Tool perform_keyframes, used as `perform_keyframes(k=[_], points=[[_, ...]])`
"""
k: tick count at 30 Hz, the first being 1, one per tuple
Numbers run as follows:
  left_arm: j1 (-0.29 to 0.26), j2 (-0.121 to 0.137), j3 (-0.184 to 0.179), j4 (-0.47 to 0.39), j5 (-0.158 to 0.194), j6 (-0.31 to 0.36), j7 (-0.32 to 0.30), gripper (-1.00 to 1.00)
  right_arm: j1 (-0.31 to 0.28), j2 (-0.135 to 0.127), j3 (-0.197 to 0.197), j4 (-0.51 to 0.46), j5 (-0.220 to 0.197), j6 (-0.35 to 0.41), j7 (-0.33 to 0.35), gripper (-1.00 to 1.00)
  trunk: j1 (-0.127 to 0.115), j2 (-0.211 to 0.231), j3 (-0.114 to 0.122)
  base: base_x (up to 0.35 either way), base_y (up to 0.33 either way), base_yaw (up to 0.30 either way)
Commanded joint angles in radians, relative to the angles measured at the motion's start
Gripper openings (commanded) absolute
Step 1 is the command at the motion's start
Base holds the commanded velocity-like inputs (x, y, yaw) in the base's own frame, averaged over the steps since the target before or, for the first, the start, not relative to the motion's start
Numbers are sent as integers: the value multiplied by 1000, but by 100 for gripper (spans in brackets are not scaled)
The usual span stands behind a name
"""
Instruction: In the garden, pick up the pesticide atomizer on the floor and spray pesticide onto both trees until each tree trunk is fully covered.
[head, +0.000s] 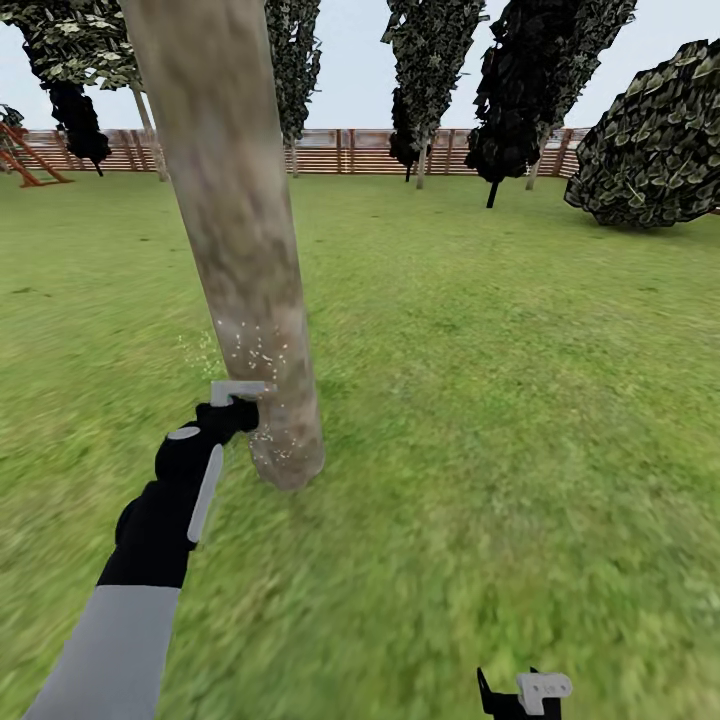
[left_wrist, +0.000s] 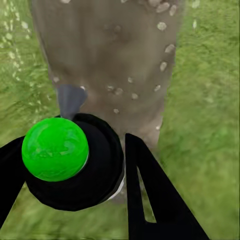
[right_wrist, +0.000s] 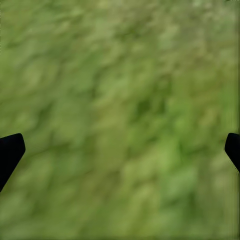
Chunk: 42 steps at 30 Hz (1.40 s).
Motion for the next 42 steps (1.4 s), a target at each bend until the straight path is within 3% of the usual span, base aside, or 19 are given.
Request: perform_keyframes(k=[1, 3, 5, 8, 10, 14, 18, 22, 26, 31, 37, 40, 42], points=[[0, 1, 41, -1, 11, 0, -3, -100, 0, 0, 1, 0, 1, 0, 0, 100, 0, 0, 0, 0, 0, 0], [-2, 7, 83, -2, 11, 1, -5, -100, 0, 0, 0, 0, 2, 0, 0, 100, 0, 0, 0, 0, 0, 0], [-3, 26, 101, -1, 12, 1, -6, -100, 0, -1, 1, 0, 4, 0, 2, 100, 0, 0, 0, 0, 0, 0], [-9, 32, 103, -1, 12, 15, -5, -100, 0, -2, 1, 1, 5, 0, 3, 100, 0, 0, 0, 0, 0, 0], [-40, 33, 103, -7, 11, 82, -5, -100, 0, -2, 1, 1, 6, 0, 4, 100, 0, 0, 0, 0, 0, 0], [-42, 30, 90, -6, 12, 87, -8, -100, 0, -2, 1, 1, 6, 1, 6, 100, 0, 0, 0, 0, 0, 0], [22, 26, 87, 5, 12, 67, -64, -100, 0, 0, 2, 1, 7, 1, 6, 100, 0, 0, 0, 0, 0, 0], [78, 22, 86, 126, 11, -43, -79, -100, 0, 0, 3, 1, 7, 1, 7, 100, 0, 0, 0, 0, 0, 0], [88, 20, 86, 324, 5, -207, -79, -100, 0, 0, 3, 1, 7, 1, 8, 100, 0, 0, 0, 0, 0, 0], [88, 19, 86, 488, 2, -357, -76, -100, 0, -1, 2, 1, 6, 1, 7, 100, 0, 0, 0, 0, 0, 0], [115, 22, 87, 578, -1, -397, -68, -100, 0, -2, 1, 1, 6, 0, 6, 100, 0, 0, 0, 0, 0, 0], [145, 29, 86, 593, -1, -493, -68, -100, 0, -3, 2, -1, 6, 0, 5, 100, 0, 0, 0, 162, -47, 0], [149, 29, 85, 600, -2, -513, -68, -100, 0, -3, 2, -1, 6, 0, 6, 100, 0, 0, 0, 248, -148, 0]])
